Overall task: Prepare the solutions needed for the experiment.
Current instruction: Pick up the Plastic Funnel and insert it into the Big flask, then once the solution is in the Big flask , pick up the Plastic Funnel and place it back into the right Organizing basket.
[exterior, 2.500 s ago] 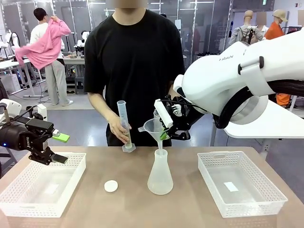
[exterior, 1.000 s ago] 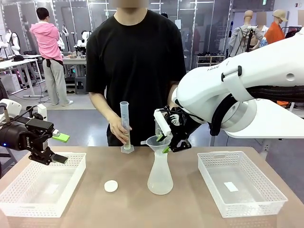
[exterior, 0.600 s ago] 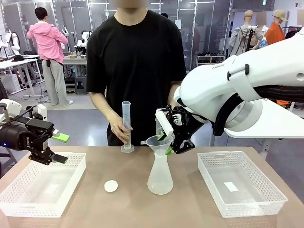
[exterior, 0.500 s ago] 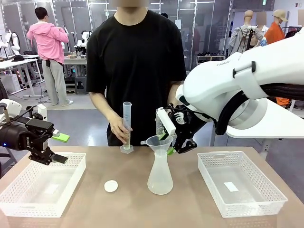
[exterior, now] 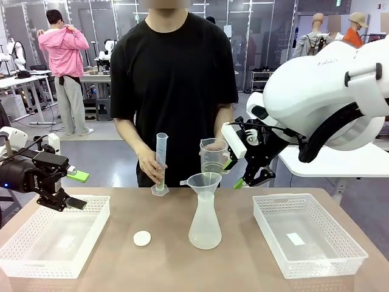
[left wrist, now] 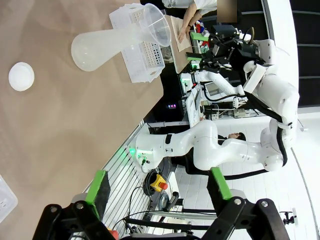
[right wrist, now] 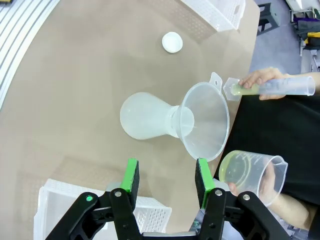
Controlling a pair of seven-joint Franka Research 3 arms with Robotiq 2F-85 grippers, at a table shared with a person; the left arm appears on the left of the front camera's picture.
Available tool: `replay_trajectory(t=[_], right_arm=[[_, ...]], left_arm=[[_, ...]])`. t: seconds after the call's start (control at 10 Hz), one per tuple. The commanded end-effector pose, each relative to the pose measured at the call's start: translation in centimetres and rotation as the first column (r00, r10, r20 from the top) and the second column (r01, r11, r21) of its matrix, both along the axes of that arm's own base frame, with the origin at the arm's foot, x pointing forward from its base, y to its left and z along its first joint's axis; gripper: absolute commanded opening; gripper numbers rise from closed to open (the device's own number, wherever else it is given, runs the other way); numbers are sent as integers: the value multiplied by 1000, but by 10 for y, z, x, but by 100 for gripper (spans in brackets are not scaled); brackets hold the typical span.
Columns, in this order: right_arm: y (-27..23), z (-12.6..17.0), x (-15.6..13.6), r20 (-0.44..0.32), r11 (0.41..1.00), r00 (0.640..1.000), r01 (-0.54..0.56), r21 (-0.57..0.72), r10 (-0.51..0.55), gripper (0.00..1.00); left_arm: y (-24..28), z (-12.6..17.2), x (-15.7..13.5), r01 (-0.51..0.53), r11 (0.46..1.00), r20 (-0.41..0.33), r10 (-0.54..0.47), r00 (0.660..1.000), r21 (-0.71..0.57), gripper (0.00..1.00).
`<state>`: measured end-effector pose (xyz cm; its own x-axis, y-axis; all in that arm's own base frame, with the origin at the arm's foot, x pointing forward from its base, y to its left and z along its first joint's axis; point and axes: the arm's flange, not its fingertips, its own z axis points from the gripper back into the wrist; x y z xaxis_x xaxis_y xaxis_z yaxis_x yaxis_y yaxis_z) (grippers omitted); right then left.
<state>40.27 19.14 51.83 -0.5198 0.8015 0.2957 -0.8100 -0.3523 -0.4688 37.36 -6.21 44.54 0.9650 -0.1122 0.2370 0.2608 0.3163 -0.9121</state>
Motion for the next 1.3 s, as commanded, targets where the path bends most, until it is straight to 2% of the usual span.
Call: replay_trajectory(t=[0.0, 1.1, 1.2], right_arm=[[11, -6, 2, -2, 1000, 1000, -30, 7, 30, 57], [11, -5, -2, -10, 1000, 1000, -25, -3, 25, 58], [-8, 16, -12, -48, 995, 996, 79, 62, -76, 58]], left_arm=[[-2, 2, 0, 2, 1000, 5, -2, 1000, -21, 100], [-2, 2, 0, 2, 1000, 5, -2, 1000, -21, 100], [-2, 2, 0, 2, 1000, 5, -2, 1000, -21, 100]])
